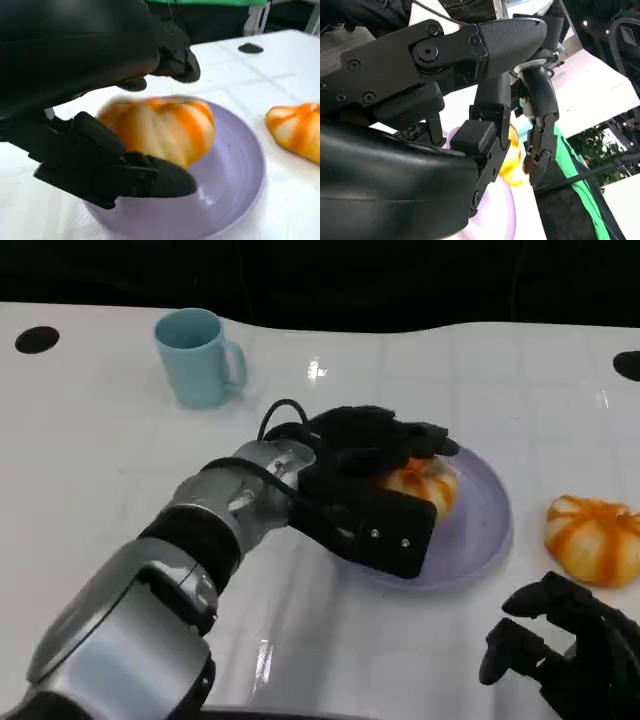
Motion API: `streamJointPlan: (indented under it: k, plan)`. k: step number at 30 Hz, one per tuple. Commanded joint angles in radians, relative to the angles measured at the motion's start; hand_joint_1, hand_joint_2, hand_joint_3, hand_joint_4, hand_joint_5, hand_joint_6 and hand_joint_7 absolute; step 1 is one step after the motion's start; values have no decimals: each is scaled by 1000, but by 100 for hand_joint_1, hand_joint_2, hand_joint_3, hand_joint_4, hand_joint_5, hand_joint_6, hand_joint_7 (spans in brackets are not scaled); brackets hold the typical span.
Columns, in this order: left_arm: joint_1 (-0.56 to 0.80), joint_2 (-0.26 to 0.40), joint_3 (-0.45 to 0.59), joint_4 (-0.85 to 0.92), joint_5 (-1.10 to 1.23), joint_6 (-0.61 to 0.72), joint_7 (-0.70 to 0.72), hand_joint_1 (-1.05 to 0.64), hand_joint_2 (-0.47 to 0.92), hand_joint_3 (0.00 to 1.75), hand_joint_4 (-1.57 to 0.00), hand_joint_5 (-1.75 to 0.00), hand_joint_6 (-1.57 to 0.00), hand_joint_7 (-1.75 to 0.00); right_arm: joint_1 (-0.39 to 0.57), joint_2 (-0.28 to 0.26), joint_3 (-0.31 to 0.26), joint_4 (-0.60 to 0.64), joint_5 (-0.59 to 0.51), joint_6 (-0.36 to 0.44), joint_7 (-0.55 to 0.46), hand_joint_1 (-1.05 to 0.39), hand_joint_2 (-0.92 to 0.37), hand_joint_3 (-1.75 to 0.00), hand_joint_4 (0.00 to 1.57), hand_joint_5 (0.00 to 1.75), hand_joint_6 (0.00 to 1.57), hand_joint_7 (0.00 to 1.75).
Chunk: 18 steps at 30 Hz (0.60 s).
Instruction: Grasp the bread from the table and place it into the plate.
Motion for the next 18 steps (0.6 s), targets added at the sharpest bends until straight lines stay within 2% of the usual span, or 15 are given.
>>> streamJointPlan:
  k: [1,6,12,18]
  plan:
    - [-34,12,-12,-4,3,22,-71,-104,92,74,0,-1,0,-5,8,-10,-10,-7,2,-12,1,-51,-92,-23,75,149,83,93]
    - [-31,25,4,-19,-21,13,-104,-105,92,73,-3,-1,-4,-6,6,-11,-12,-5,3,-10,2,-52,-92,-24,75,150,83,94]
    - [-5,66,72,-61,-109,-38,-169,-105,92,69,-5,-3,-8,-9,5,-17,-11,-9,-2,-3,-5,-52,-92,-25,74,152,83,95]
    - [77,120,201,-118,-287,-143,-272,-99,92,65,-8,-6,-9,-10,6,-16,-12,-9,2,-2,-5,-52,-92,-24,73,153,82,96]
